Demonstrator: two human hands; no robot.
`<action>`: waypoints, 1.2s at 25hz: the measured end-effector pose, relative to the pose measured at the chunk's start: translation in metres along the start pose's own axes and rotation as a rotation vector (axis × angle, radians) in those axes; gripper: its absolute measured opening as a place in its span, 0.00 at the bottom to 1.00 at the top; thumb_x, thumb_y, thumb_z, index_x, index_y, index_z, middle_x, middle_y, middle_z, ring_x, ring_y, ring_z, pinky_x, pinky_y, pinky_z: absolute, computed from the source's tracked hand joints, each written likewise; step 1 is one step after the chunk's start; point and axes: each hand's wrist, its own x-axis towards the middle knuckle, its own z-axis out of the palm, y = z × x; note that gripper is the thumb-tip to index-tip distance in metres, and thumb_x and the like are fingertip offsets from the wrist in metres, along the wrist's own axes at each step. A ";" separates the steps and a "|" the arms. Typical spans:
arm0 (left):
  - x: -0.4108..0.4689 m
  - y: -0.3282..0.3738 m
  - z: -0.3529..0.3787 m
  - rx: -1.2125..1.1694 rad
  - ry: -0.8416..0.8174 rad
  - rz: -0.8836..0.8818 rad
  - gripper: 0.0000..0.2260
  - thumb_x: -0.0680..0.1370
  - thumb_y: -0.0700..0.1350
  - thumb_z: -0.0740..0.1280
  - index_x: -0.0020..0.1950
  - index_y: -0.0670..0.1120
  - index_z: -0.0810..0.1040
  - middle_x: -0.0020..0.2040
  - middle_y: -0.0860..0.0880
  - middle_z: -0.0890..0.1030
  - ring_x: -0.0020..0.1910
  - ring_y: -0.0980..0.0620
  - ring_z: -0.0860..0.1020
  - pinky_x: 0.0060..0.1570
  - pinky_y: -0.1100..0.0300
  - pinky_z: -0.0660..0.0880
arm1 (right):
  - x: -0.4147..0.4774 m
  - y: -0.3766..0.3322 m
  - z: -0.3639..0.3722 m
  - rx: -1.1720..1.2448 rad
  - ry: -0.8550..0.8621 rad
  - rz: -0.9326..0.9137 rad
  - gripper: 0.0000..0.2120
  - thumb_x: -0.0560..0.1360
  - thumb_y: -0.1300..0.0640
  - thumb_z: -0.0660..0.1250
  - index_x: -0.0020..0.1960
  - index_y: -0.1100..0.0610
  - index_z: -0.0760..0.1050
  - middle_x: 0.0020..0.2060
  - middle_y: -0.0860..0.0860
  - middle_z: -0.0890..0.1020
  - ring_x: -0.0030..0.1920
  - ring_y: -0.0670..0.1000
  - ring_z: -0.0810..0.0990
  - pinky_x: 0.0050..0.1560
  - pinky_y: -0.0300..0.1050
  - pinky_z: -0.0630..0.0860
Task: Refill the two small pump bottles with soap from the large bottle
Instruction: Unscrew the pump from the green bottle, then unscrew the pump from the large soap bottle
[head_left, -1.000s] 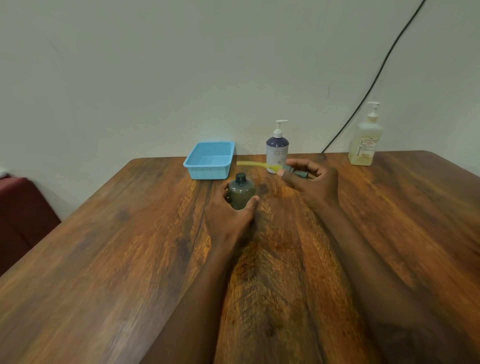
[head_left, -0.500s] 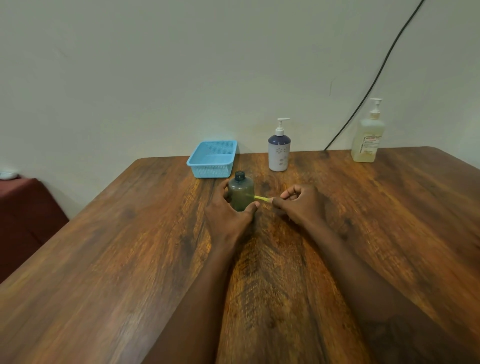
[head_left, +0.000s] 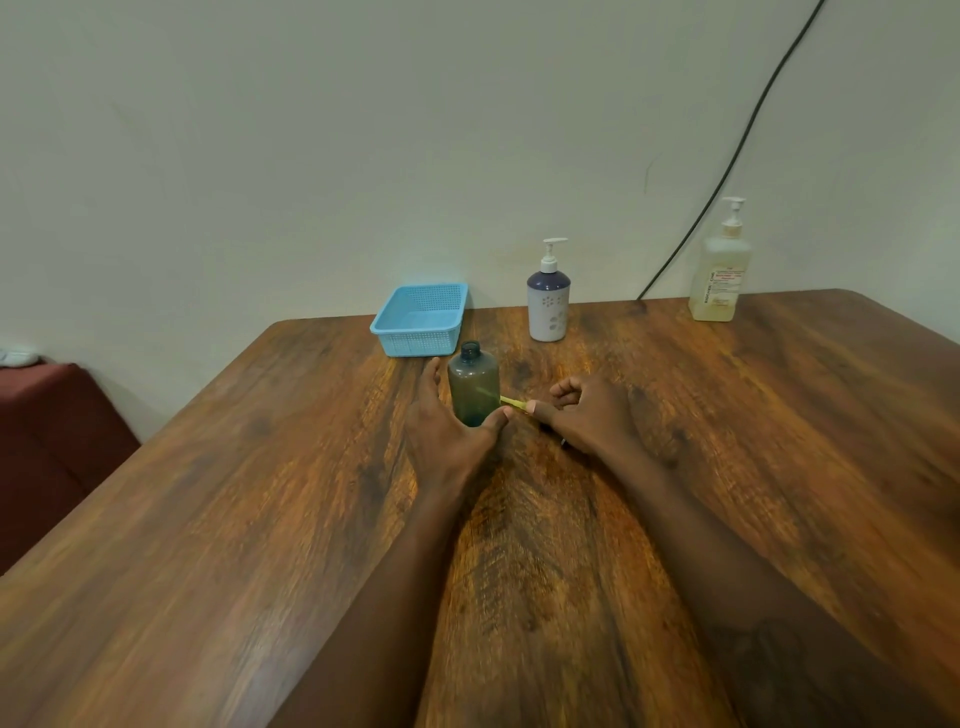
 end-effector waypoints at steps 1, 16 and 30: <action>-0.002 0.001 -0.002 0.007 0.002 0.014 0.50 0.63 0.63 0.82 0.79 0.49 0.65 0.74 0.48 0.75 0.71 0.48 0.75 0.69 0.45 0.75 | -0.002 -0.002 -0.001 -0.012 0.001 -0.007 0.24 0.69 0.38 0.78 0.56 0.53 0.82 0.47 0.48 0.85 0.47 0.47 0.83 0.51 0.50 0.84; -0.013 0.095 -0.015 0.049 -0.005 0.322 0.37 0.73 0.62 0.76 0.77 0.47 0.71 0.77 0.45 0.72 0.77 0.47 0.68 0.75 0.51 0.67 | -0.029 -0.034 -0.072 0.030 0.206 -0.137 0.36 0.70 0.36 0.76 0.72 0.51 0.73 0.68 0.52 0.79 0.68 0.54 0.77 0.61 0.48 0.77; 0.064 0.216 0.191 -0.145 -0.439 0.153 0.37 0.72 0.55 0.78 0.78 0.50 0.68 0.70 0.46 0.80 0.68 0.46 0.77 0.61 0.59 0.70 | 0.088 0.074 -0.192 0.099 0.408 0.104 0.32 0.73 0.43 0.77 0.71 0.53 0.70 0.68 0.52 0.79 0.67 0.54 0.77 0.56 0.37 0.72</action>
